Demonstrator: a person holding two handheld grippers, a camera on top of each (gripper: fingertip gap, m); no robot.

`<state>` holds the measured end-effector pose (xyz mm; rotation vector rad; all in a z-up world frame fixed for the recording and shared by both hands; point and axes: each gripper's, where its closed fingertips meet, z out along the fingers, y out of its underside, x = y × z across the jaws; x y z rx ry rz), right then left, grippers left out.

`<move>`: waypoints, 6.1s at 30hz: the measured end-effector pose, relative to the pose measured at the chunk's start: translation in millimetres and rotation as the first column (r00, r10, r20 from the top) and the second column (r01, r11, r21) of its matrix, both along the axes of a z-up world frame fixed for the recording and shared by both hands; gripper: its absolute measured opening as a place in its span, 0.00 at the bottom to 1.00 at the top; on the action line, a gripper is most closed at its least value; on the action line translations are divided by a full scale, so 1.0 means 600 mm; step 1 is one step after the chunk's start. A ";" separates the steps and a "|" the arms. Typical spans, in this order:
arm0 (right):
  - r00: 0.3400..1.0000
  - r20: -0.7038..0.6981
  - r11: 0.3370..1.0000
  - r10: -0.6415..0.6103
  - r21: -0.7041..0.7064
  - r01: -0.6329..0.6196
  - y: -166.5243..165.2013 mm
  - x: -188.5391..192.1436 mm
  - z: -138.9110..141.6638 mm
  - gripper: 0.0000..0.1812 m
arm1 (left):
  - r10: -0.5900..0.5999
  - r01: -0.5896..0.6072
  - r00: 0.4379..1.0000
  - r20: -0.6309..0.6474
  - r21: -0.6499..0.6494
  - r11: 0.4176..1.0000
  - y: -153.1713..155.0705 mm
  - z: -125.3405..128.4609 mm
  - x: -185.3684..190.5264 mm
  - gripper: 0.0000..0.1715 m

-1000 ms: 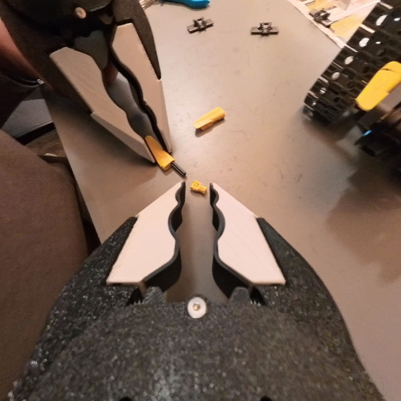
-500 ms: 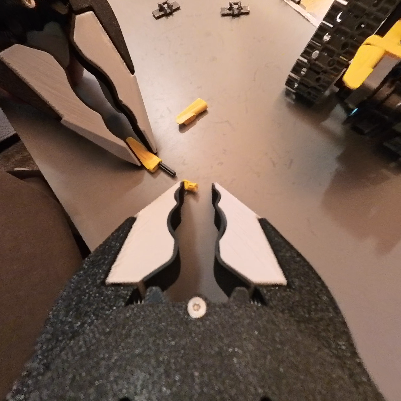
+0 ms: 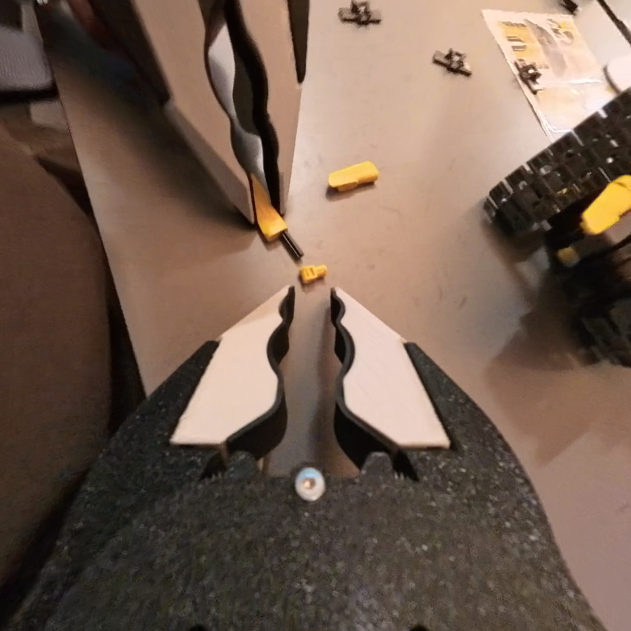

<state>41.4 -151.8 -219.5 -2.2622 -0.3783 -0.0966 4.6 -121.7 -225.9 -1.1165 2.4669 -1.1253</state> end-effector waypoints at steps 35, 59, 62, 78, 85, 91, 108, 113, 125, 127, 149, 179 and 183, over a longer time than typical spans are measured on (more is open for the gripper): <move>0.860 -0.202 0.869 0.469 -0.073 -0.490 0.026 -0.018 -0.008 0.08 | -0.033 0.031 0.998 -0.044 -0.058 0.998 -0.004 0.003 -0.003 0.06; 0.911 -0.185 0.918 0.370 -0.082 -0.389 0.030 -0.019 -0.010 0.08 | -0.022 0.018 0.998 -0.062 -0.070 0.997 -0.002 0.002 0.001 0.06; 0.922 -0.190 0.931 0.336 -0.082 -0.356 0.030 -0.019 -0.010 0.08 | -0.022 0.018 0.998 -0.060 -0.068 0.998 -0.002 0.002 0.001 0.06; 0.897 -0.171 0.903 0.408 -0.068 -0.424 0.030 -0.023 -0.010 0.08 | -0.025 0.019 0.997 -0.073 -0.079 0.997 -0.002 0.002 0.000 0.05; 0.907 -0.213 0.917 0.364 -0.091 -0.389 0.027 -0.023 -0.010 0.08 | -0.023 0.018 0.998 -0.066 -0.073 0.997 -0.003 0.001 0.000 0.06; 0.890 -0.174 0.890 0.421 -0.112 -0.442 0.020 -0.029 -0.010 0.15 | -0.024 0.018 0.997 -0.070 -0.075 0.997 -0.003 0.001 0.000 0.06; 0.717 -0.165 0.698 0.677 -0.165 -0.697 0.019 -0.024 -0.010 0.08 | -0.029 0.020 0.995 -0.090 -0.093 0.995 -0.004 0.001 -0.001 0.06; 0.688 -0.143 0.666 0.711 -0.178 -0.725 0.018 -0.024 -0.010 0.08 | -0.029 0.020 0.995 -0.091 -0.093 0.995 -0.004 0.001 -0.001 0.06; 0.857 -0.229 0.866 0.462 -0.089 -0.491 0.021 -0.024 -0.010 0.08 | 0.071 -0.086 0.990 -0.119 -0.121 0.989 -0.006 0.002 0.000 0.05; 0.870 -0.216 0.879 0.443 -0.088 -0.469 0.022 -0.024 -0.010 0.08 | 0.088 -0.104 0.988 -0.127 -0.128 0.986 -0.006 0.002 0.000 0.05; 0.899 -0.239 0.914 0.366 -0.087 -0.395 0.037 -0.037 -0.009 0.08 | 0.100 -0.121 0.985 -0.143 -0.148 0.981 -0.018 0.002 0.004 0.05; 0.950 -0.262 0.985 0.170 0.014 -0.172 0.120 0.000 0.019 0.22 | 0.287 -0.288 0.957 -0.035 -0.052 0.956 0.065 0.004 -0.009 0.08; 0.968 -0.196 0.987 0.157 0.015 -0.157 0.138 0.004 0.014 0.25 | 0.297 -0.298 0.954 -0.034 -0.052 0.953 0.071 0.004 -0.010 0.08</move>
